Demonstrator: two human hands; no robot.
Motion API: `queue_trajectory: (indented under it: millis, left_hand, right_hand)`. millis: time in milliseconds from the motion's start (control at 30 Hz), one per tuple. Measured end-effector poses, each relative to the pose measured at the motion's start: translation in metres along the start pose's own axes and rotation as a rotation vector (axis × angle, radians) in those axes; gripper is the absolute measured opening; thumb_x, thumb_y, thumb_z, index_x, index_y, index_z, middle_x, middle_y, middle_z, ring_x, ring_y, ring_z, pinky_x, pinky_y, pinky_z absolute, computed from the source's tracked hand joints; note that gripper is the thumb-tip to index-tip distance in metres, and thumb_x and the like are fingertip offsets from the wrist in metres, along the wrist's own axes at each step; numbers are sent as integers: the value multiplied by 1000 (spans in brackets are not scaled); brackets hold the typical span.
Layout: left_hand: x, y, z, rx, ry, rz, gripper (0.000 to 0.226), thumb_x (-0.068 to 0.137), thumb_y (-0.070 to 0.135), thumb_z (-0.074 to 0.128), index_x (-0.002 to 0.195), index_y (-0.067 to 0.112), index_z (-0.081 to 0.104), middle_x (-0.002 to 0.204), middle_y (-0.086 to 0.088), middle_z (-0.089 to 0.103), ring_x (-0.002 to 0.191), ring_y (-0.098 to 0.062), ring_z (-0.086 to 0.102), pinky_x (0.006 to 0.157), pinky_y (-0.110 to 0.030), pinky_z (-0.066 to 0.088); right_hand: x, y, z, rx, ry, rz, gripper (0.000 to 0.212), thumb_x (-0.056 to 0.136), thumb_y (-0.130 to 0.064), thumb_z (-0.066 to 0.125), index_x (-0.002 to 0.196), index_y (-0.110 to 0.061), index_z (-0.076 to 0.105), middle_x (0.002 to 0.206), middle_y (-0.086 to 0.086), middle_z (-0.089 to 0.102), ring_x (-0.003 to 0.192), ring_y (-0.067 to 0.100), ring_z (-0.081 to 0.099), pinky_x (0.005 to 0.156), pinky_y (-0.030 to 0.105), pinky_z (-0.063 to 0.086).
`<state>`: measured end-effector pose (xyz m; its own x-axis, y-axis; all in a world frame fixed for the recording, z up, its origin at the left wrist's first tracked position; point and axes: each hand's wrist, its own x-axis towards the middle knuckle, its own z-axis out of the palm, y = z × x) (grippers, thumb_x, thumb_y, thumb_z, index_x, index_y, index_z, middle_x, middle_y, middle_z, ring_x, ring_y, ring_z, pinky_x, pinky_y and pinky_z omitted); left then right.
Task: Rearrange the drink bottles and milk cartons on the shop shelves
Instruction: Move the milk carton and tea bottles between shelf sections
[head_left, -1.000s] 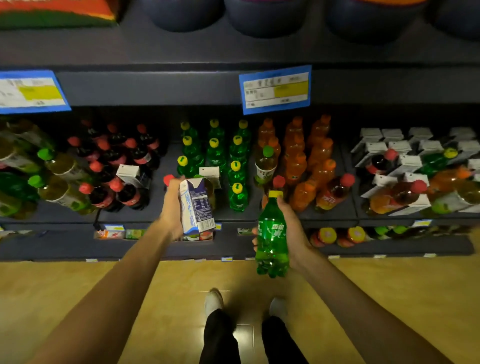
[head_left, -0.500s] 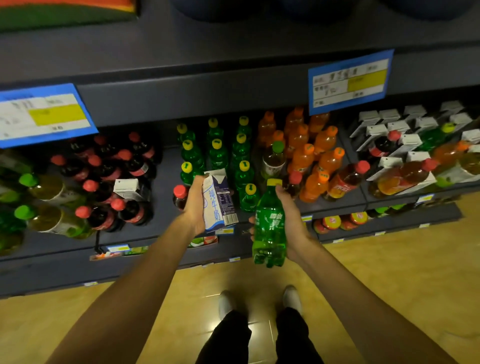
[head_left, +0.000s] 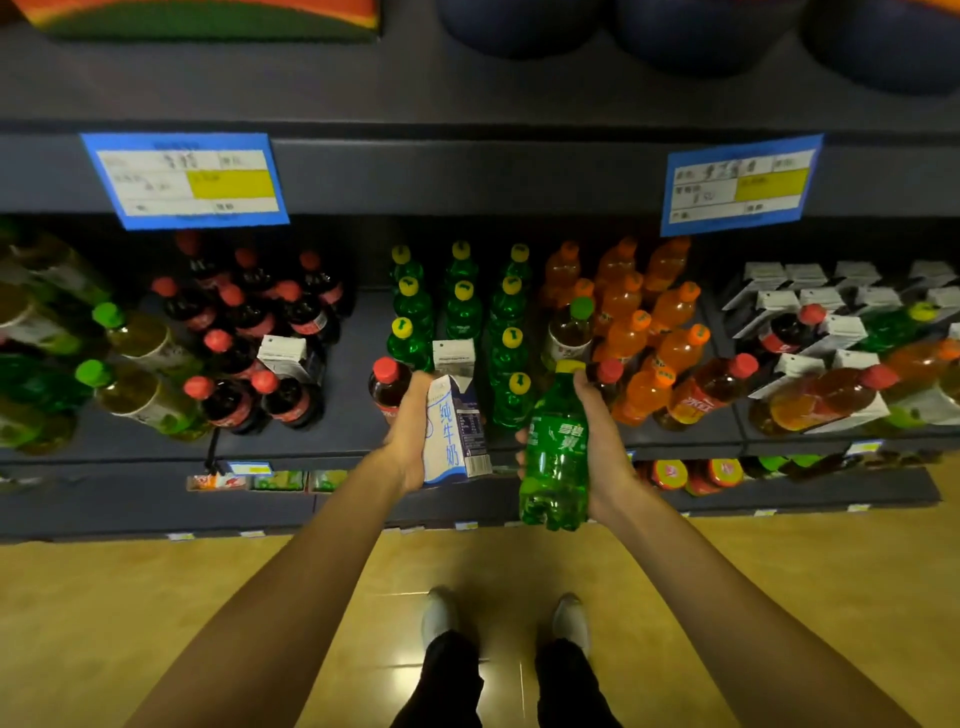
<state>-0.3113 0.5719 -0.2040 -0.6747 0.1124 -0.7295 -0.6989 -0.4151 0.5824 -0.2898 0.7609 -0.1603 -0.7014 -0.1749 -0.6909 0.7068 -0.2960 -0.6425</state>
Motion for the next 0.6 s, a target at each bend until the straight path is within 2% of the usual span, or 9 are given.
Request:
queue_trajectory:
  millis: [133,267,333,400,500,600]
  left_hand:
    - [0,2,12,-64,-7,10,45,95,47,38,73,14,60,61,-5,60,50,-18,60,53,-28,52]
    - [1,5,16,-87,16,12,45,92,52,41,82,13,63,68,-8,65,59,-22,64,62,-34,54]
    - [0,5,17,-98,28,17,44,93,50,41,82,13,62,66,-7,65,57,-22,64,59,-33,55]
    - [0,0,18,-108,38,17,41,93,47,41,81,13,60,67,-8,63,57,-22,63,56,-31,55]
    - [1,-12,15,-77,51,10,37,89,47,44,80,15,58,75,-8,56,61,-23,57,60,-30,54]
    - [-3,-18,12,-48,64,0,36,90,46,45,78,15,56,71,-7,55,56,-20,56,56,-27,52]
  right_hand:
    - [3,2,-4,4,-13,33,69,83,-72,48,99,-8,69,76,14,67,64,28,63,70,37,50]
    - [4,3,-8,-1,10,64,68,83,-71,49,95,-7,69,76,14,68,59,27,65,68,38,51]
    - [5,3,-11,1,11,72,68,82,-71,51,95,-6,69,77,15,69,59,27,65,69,39,51]
    - [6,1,-13,7,-1,72,67,83,-70,51,95,-6,68,75,15,69,58,27,64,68,38,51]
    - [6,-4,-16,15,-20,89,64,87,-68,49,93,-7,68,73,14,68,57,26,63,67,36,50]
    - [8,-9,-19,11,-44,105,65,87,-69,47,97,-8,69,75,14,69,60,27,64,68,36,51]
